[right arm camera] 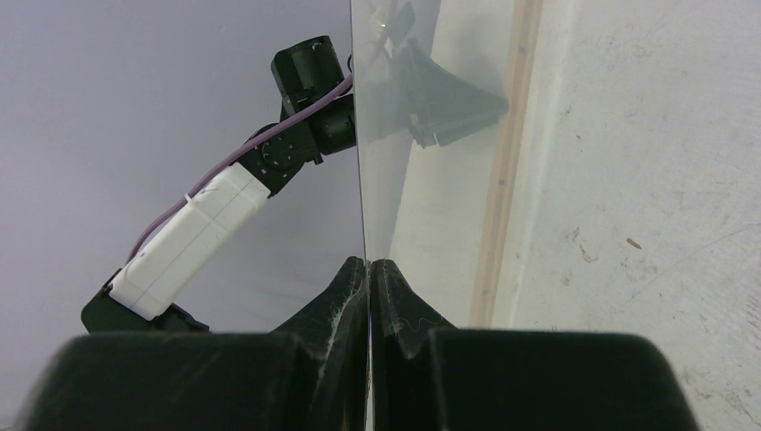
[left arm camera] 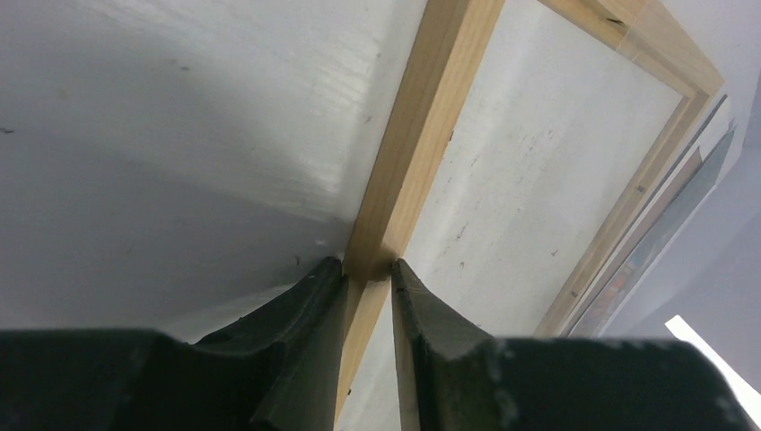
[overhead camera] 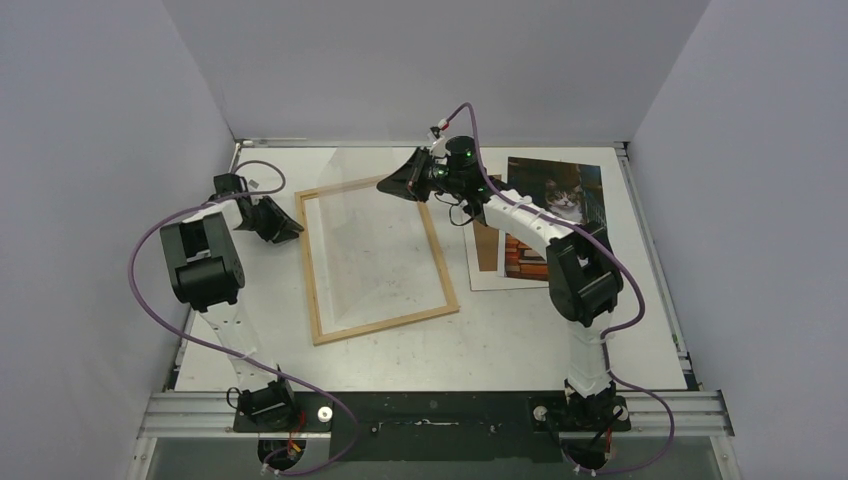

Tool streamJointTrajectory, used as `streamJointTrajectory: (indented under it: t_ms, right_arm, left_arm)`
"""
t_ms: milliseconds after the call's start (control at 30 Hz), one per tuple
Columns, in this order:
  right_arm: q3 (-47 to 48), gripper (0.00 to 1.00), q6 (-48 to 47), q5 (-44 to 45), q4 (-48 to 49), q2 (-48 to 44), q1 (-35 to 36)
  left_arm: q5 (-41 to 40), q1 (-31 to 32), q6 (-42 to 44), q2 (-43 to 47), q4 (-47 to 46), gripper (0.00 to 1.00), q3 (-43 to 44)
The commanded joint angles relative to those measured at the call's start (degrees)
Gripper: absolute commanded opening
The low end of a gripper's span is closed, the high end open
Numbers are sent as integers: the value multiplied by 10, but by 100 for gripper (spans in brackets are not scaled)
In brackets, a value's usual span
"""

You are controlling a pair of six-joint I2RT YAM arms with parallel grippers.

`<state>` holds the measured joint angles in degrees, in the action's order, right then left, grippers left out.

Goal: Put the photo into the frame
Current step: Place the photo frame item in the photo frame.

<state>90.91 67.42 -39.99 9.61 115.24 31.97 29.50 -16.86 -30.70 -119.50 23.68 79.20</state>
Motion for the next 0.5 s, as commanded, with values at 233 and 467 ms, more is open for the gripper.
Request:
streamJointTrajectory:
  t_ms: [233, 467]
  right_arm:
    - [17, 0, 51, -9, 64, 4, 6]
    - [3, 0, 64, -3, 66, 8, 6]
  left_arm:
    - [-3, 19, 6, -28, -7, 20, 21]
    - [-2, 21, 8, -27, -6, 16, 19]
